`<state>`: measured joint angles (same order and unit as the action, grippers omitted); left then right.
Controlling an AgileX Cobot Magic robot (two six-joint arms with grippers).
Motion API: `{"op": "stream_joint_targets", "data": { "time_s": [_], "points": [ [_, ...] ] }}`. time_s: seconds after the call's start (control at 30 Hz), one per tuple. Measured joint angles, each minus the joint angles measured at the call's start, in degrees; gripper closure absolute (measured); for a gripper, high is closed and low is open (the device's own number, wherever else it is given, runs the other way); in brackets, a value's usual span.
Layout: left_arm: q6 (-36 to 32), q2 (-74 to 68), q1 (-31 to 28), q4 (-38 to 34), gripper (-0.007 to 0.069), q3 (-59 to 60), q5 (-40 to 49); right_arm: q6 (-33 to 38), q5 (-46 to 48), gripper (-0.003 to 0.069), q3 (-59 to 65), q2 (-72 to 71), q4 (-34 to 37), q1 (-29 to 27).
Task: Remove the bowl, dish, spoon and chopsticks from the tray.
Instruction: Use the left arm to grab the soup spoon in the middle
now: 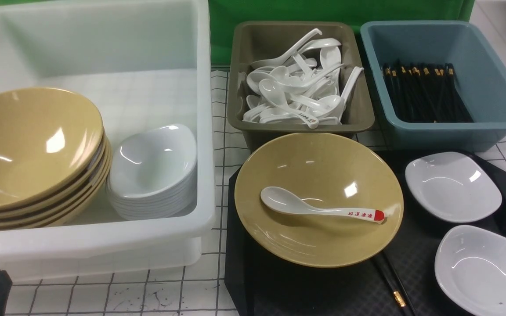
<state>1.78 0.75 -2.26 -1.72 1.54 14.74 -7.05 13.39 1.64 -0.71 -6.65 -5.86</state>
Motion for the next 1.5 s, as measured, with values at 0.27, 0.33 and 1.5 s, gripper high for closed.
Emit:
{"op": "stream_joint_targets", "data": {
  "time_s": [0.27,0.33,1.5],
  "points": [
    [0.0,0.0,0.0,0.0,0.0638,0.0,-29.7,-1.1,-31.1,0.0422,0.0,0.0,-0.1,0.0],
    [0.0,0.0,0.0,0.0,0.0638,0.0,-37.1,-3.9,-38.5,0.0422,0.0,0.0,-0.1,0.0],
    [-6.5,-68.1,29.8,-8.9,0.0631,-60.6,22.1,23.5,38.4,0.0622,-33.4,28.7,13.7,6.3]
  ]
}}
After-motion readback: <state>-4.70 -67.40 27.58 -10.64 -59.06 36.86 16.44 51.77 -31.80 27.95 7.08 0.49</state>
